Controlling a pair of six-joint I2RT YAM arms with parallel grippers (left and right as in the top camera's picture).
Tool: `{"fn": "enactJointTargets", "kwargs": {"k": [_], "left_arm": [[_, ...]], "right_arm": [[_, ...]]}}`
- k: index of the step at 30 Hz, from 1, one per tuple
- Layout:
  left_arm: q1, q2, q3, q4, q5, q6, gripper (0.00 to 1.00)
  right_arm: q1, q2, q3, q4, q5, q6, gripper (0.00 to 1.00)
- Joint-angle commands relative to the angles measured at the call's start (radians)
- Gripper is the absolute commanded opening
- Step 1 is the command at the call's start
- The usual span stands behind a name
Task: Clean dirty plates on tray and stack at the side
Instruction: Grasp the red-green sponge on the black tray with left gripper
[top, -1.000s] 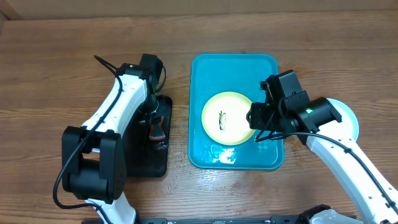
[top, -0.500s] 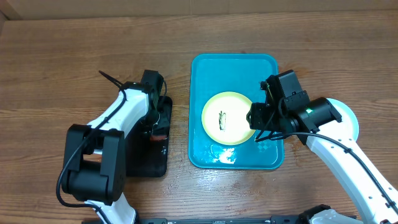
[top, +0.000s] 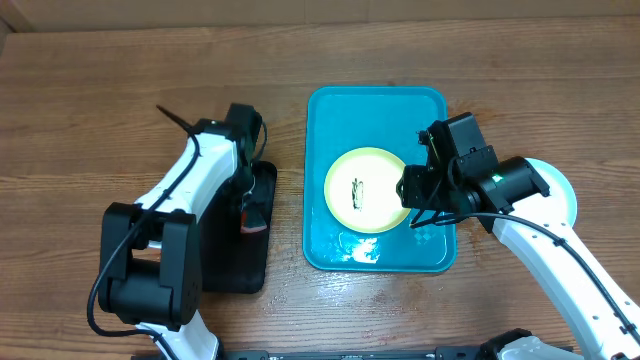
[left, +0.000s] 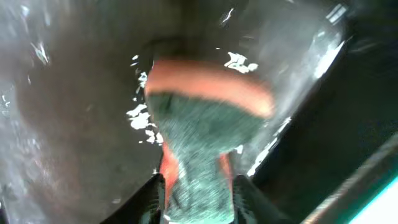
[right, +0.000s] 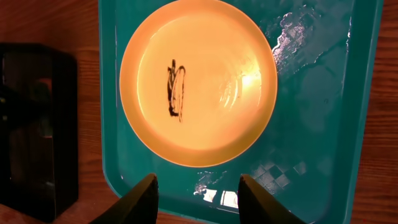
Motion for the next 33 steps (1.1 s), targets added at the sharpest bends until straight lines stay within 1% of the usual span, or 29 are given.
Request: {"fn": "enactJointTargets", "kwargs": {"k": [1,4,6,7,10,14,19,22,25,28,30,33], "left_arm": [[0.005,0.014,0.016,0.005,-0.027,0.008,0.38],[0.0,0.016,-0.023,0.029,-0.023,0.007,0.38],[-0.008,0.016,-0.07,0.068,-0.019,0.007,0.35],[-0.01,0.016,-0.09,0.084,-0.017,0.005,0.31],[-0.015,0.016,-0.135,0.122,-0.017,0.0,0.04],[-0.005,0.016,-0.119,0.125,-0.017,0.0,0.04],[0.0,0.006,-0.015,0.037,-0.021,0.0,0.04],[0.0,-0.008,0.07,-0.043,-0.043,0.0,0.04],[0.0,-0.023,0.133,-0.101,-0.053,0.004,0.04],[-0.001,-0.032,0.162,-0.141,-0.072,0.004,0.04],[-0.002,-0.035,0.163,-0.148,-0.101,0.004,0.04],[-0.002,-0.035,0.163,-0.154,-0.114,0.004,0.04]], "right_arm": [[-0.001,-0.002,0.006,0.005,-0.003,-0.003,0.43],[-0.001,-0.002,0.006,0.005,-0.003,-0.003,0.43],[-0.001,-0.002,0.006,0.006,-0.003,-0.003,0.43],[-0.001,-0.002,0.006,0.006,-0.003,-0.003,0.43],[-0.001,-0.002,0.006,0.005,-0.003,-0.003,0.44],[-0.001,-0.002,0.006,0.006,-0.003,-0.003,0.44],[-0.001,-0.002,0.006,0.005,0.014,-0.003,0.44],[-0.002,-0.002,0.006,-0.003,0.075,0.01,0.44],[-0.01,-0.002,0.006,-0.019,0.183,0.097,0.44],[-0.042,-0.002,0.006,-0.032,0.253,0.163,0.51],[-0.075,-0.002,0.006,-0.037,0.243,0.162,0.56],[-0.125,0.01,0.005,-0.041,0.213,0.138,0.58]]}}
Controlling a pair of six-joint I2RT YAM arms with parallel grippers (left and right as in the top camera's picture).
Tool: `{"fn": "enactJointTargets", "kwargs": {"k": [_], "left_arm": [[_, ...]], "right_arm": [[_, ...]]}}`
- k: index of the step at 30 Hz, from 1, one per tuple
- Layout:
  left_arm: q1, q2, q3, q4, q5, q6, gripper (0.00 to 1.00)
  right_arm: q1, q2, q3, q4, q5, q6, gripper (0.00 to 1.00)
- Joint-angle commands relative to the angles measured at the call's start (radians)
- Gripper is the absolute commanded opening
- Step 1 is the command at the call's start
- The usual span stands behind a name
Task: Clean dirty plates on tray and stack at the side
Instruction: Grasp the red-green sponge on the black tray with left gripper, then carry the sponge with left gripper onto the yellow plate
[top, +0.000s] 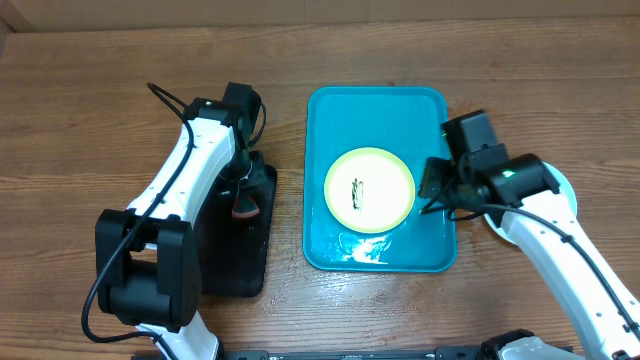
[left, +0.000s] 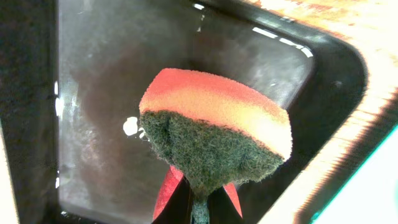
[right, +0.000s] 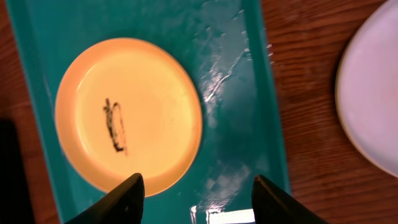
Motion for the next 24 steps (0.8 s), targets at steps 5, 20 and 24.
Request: {"fn": "enactJointTargets", "kwargs": {"k": [5,20,24], "left_arm": [[-0.007,-0.032,0.076,-0.043,-0.052,0.013,0.04],[-0.264,-0.011,0.337,0.044,0.138,-0.041,0.04],[-0.328,0.036,0.333,0.102,0.148,-0.083,0.04]], "right_arm": [[-0.078,0.084,-0.004,0.021,-0.171,-0.18,0.64],[-0.076,0.404,-0.009,0.193,-0.301,-0.259,0.4],[-0.076,0.464,-0.009,0.209,-0.292,-0.255,0.35]]}}
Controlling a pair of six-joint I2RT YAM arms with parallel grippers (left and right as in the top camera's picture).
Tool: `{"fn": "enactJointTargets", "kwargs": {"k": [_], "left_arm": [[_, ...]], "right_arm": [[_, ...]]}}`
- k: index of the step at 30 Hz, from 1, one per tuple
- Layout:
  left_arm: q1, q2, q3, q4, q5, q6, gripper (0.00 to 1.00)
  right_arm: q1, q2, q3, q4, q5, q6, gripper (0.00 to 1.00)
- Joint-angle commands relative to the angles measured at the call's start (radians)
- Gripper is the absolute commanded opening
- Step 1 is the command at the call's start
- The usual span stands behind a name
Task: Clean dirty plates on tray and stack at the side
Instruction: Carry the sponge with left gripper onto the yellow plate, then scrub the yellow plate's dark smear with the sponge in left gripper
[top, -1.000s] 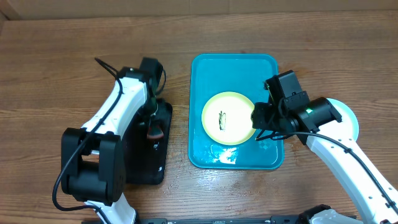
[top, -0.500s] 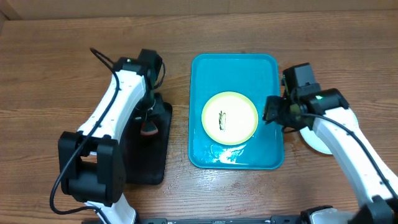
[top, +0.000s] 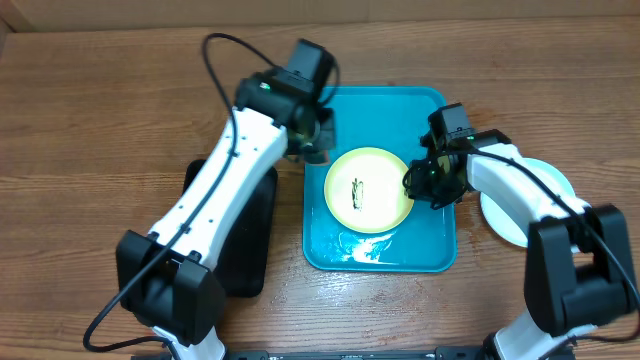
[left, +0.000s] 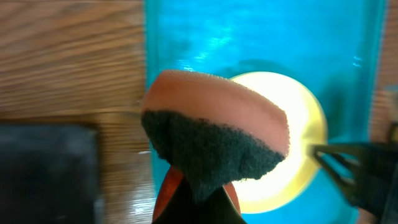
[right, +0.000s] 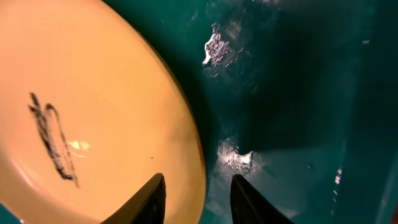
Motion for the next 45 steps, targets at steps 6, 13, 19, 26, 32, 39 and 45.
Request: {"fn": "enactJointTargets", "kwargs": {"k": [6,13,19,26,32,39,45], "left_arm": [[-0.112,0.159,-0.005,0.089,0.105,-0.085,0.04],[-0.158,0.309,-0.005,0.126,0.164,-0.15,0.04],[-0.18,0.422,-0.005,0.213,0.282,-0.169,0.04],[-0.159,0.434,-0.003,0.031,-0.058,-0.254,0.04],[-0.124,0.434,-0.003,-0.037,-0.205,-0.196,0.04],[-0.093,0.434,-0.003,0.002,-0.156,-0.183,0.04],[-0.108,0.435,-0.009,0.179,0.296,-0.076,0.04]], "right_arm": [[-0.001,0.053,-0.008,0.039,0.013,0.011,0.11],[0.0,0.053,-0.035,0.048,0.084,0.092,0.04],[0.0,0.053,-0.071,0.066,0.085,0.088,0.04],[0.0,0.053,-0.072,0.064,0.085,0.087,0.04],[0.0,0.053,-0.072,0.066,0.084,0.087,0.04],[0.0,0.053,-0.072,0.064,0.084,0.087,0.04],[0.0,0.053,-0.072,0.061,0.084,0.087,0.04]]}}
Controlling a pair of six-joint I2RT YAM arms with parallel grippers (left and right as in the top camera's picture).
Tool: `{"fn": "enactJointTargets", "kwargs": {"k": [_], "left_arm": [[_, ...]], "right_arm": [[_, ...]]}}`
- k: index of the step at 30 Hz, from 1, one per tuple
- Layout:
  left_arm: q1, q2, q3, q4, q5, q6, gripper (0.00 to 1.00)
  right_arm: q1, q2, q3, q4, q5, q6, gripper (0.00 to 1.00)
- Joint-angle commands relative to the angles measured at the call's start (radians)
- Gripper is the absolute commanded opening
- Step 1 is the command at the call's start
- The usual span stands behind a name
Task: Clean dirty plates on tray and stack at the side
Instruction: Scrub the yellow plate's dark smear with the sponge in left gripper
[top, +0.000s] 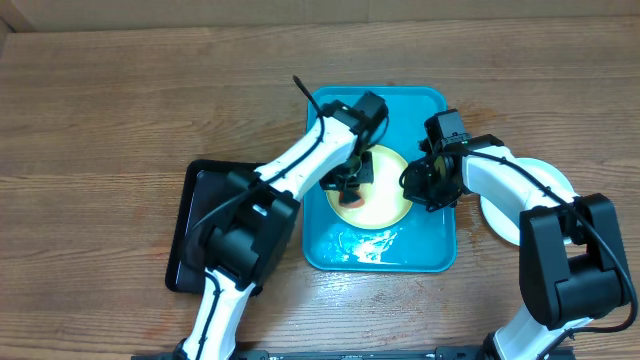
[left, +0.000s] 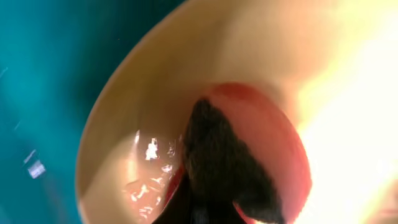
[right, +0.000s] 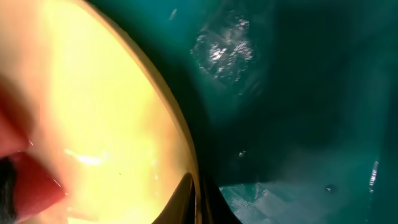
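A yellow plate (top: 388, 203) lies in the teal tray (top: 380, 255). My left gripper (top: 352, 180) is shut on an orange sponge (left: 249, 155) with a dark green scrub face. The sponge is pressed onto the plate (left: 155, 93) and covers its middle, so the dark smear is hidden. My right gripper (top: 415, 187) is shut on the plate's right rim (right: 186, 155), one finger above it and one below. The sponge's edge (right: 25, 183) shows at the left of the right wrist view.
A white plate (top: 503, 222) lies on the wood right of the tray, partly under my right arm. A black tray (top: 215, 240) sits left of the teal tray. Water films the teal tray's floor (right: 298, 93).
My left gripper has come down from above the tray's left edge, and the sponge now presses on the plate. My right gripper, then open astride the plate's rim, is now shut on it.
At first the sponge was in my left gripper down in the black tray, with my right gripper open above the plate. Then the sponge hung above the black tray. Later it was over the teal tray's edge, right fingers astride the rim. Now sponge on plate, rim held.
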Motion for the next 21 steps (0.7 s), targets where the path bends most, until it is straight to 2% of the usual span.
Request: {"fn": "enactJointTargets", "kwargs": {"k": [1,4,13,15,21], "left_arm": [[-0.003,0.034,-0.026,0.116,0.251,0.069,0.04],[-0.043,0.034,-0.033,0.182,0.311,0.069,0.04],[-0.105,0.034,-0.048,0.2,0.262,0.026,0.04],[-0.091,0.034,-0.049,0.137,0.157,-0.033,0.04],[-0.054,0.033,-0.048,-0.003,-0.108,-0.078,0.04]], "right_arm": [[-0.001,0.021,-0.037,-0.008,0.076,0.003,0.04],[-0.001,0.021,-0.037,-0.013,0.076,0.003,0.04],[-0.001,0.021,-0.037,-0.025,0.076,0.003,0.04],[-0.001,0.021,-0.037,-0.027,0.076,0.003,0.04],[-0.001,0.021,-0.037,-0.027,0.076,0.003,0.04]]}}
